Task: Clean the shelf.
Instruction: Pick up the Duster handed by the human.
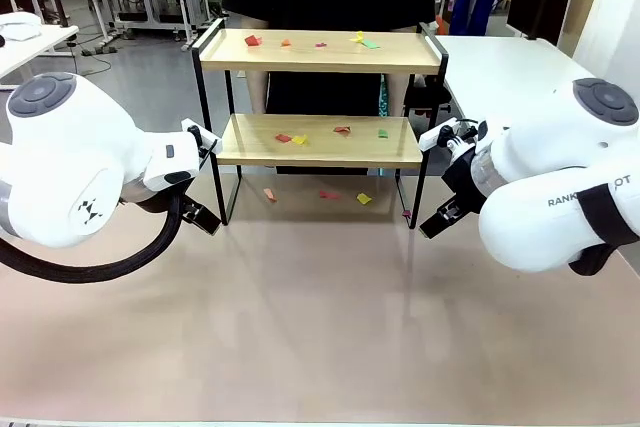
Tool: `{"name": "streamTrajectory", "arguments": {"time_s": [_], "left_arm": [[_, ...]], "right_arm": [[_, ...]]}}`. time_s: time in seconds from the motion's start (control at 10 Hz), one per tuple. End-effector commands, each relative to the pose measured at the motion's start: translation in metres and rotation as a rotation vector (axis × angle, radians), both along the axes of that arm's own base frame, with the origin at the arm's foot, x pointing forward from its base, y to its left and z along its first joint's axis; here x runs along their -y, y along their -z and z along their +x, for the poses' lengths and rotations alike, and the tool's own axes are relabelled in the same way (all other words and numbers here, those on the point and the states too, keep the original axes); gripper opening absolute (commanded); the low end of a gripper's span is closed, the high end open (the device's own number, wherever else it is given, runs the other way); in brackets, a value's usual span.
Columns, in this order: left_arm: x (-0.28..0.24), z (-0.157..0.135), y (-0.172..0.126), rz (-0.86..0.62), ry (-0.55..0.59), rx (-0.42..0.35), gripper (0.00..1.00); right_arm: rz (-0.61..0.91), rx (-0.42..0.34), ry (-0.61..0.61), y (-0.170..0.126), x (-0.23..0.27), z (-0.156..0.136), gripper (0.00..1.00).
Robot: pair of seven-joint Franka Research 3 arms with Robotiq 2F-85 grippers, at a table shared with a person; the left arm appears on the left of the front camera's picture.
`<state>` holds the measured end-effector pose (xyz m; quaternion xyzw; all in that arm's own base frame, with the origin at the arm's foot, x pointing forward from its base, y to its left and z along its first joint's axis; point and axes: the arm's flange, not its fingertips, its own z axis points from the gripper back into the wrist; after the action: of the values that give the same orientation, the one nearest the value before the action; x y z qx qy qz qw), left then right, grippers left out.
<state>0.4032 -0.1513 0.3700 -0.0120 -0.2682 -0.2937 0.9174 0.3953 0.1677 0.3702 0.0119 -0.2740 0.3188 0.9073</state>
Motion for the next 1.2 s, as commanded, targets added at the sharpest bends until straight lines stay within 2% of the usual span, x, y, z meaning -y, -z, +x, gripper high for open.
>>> {"name": "streamTrajectory", "arguments": {"time_s": [0.0,0.2,0.4,0.7,0.9,1.1], "left_arm": [[0.0,0.0,0.0,0.0,0.0,0.0,1.0],[0.0,0.0,0.0,0.0,0.0,0.0,1.0],[-0.007,0.018,-0.055,-0.058,0.063,-0.05,1.0],[-0.036,0.035,-0.127,-0.134,0.129,-0.094,1.0],[-0.071,0.059,-0.163,-0.171,0.263,-0.156,1.0],[-0.107,0.076,-0.173,-0.242,0.456,-0.215,1.0]], "right_arm": [[0.001,0.0,0.0,0.0,0.0,0.0,1.0],[0.0,0.0,0.0,0.0,0.0,0.0,1.0],[0.095,0.031,-0.02,-0.059,0.014,0.012,1.0],[0.224,0.046,-0.062,-0.116,0.065,0.027,1.0],[0.284,0.055,-0.135,-0.144,0.117,0.043,1.0],[0.338,0.048,-0.247,-0.148,0.165,0.059,1.0]]}}
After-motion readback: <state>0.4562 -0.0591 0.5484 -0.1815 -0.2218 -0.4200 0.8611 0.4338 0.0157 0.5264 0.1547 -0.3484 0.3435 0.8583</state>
